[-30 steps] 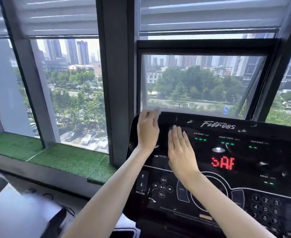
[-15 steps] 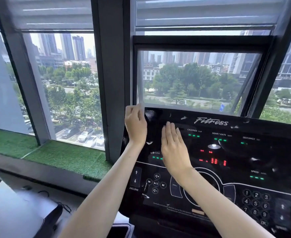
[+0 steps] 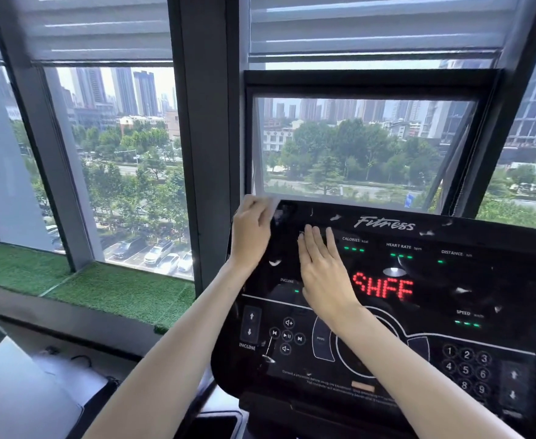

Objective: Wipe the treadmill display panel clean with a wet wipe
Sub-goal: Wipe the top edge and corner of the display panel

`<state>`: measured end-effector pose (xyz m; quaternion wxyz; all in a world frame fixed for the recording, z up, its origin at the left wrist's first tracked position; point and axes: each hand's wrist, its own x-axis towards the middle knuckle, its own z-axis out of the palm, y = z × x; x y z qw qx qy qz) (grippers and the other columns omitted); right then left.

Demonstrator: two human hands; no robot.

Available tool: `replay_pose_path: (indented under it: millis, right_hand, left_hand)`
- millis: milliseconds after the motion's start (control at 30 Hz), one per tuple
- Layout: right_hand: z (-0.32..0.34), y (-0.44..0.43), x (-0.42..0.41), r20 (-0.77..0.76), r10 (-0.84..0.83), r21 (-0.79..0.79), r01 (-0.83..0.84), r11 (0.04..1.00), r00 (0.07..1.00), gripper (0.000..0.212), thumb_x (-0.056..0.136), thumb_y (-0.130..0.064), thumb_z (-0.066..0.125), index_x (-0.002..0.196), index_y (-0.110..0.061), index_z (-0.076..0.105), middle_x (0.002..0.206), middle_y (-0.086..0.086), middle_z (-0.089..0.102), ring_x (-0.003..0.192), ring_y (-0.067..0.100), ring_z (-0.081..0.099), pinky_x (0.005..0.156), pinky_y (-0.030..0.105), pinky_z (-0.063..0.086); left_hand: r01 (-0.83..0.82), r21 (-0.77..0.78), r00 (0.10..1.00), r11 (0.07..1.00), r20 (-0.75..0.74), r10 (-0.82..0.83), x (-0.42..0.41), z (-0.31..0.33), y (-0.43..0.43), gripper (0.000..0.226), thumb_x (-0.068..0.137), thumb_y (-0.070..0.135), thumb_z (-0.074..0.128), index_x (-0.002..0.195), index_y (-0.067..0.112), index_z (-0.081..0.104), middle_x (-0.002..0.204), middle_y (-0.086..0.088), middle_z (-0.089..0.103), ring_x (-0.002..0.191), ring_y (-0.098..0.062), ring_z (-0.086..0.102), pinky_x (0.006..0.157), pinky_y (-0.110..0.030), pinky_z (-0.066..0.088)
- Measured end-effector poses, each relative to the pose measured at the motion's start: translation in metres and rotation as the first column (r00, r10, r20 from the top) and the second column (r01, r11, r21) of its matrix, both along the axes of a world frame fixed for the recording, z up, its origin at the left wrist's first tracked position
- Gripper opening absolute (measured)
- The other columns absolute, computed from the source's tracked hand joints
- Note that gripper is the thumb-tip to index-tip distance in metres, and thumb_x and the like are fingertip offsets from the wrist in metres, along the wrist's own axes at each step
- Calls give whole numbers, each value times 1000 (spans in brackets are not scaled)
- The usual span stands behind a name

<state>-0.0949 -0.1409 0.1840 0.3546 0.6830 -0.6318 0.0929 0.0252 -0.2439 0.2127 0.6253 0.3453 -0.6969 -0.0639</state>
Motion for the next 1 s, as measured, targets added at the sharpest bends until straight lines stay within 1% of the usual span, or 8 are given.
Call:
replay_pose_path:
  millis: [67,233,367,500,667,800,933,1000]
  right_hand:
    - [0,0,1,-14,-11,3,11,1000,1000,79,58,-8,73,128,14,45,135,34,42,128,42,40,111,52,24]
    - [4,2,-4,-40,25,0,-25,1000,999,72,54,-3,69,122,13,51,130,33,48,124,41,46,110,51,26]
    - [7,4,-9,13,85,0,-85,996,996,76,49,2,67,122,12,53,130,32,49,124,39,47,110,49,22]
    - [8,16,-20,139,93,-43,-88,995,986,80,49,3,72,125,12,49,132,29,48,127,37,45,110,48,23]
    - [-4,35,-45,222,-12,-113,38,993,975,75,54,12,60,127,14,46,135,32,42,130,41,39,111,50,22]
    - [-11,33,-60,149,-81,-46,89,995,985,84,49,6,72,127,16,44,136,35,39,130,43,37,108,50,18]
    - [-11,33,-64,108,-71,-33,75,997,992,88,46,6,73,128,16,43,137,35,38,129,44,37,108,53,29]
    - [-12,32,-64,110,-68,-33,72,997,992,87,47,6,72,128,17,42,137,35,38,129,45,37,106,55,30]
  left_hand:
    - [-101,131,977,986,-173,123,-1,2,4,20,97,16,50,94,9,68,87,2,52,72,4,48,67,-9,35]
    - [137,9,981,991,136,-137,-16,1,18,19,95,16,54,106,10,68,91,6,53,79,-4,53,77,-9,41]
    - [-116,185,960,976,-233,159,-9,4,10,26,98,20,47,80,11,64,86,-5,54,73,0,47,71,-8,39]
    - [69,15,991,997,116,-70,-25,0,27,22,96,13,50,110,8,66,91,5,50,80,-8,51,80,-14,44]
    - [-54,205,958,977,-266,108,-22,0,22,21,97,11,47,101,6,67,91,0,47,79,-11,48,76,-18,40]
    - [153,17,984,988,88,-154,-35,-3,29,25,95,6,52,116,9,64,93,3,49,84,-8,52,87,-12,42]
    - [-91,175,966,980,-224,130,-27,7,12,20,96,7,48,100,5,67,91,-2,48,82,-12,50,82,-27,46]
    - [-39,122,996,992,-79,49,-39,9,26,24,95,4,47,110,7,65,94,1,46,87,-12,49,88,-23,45]
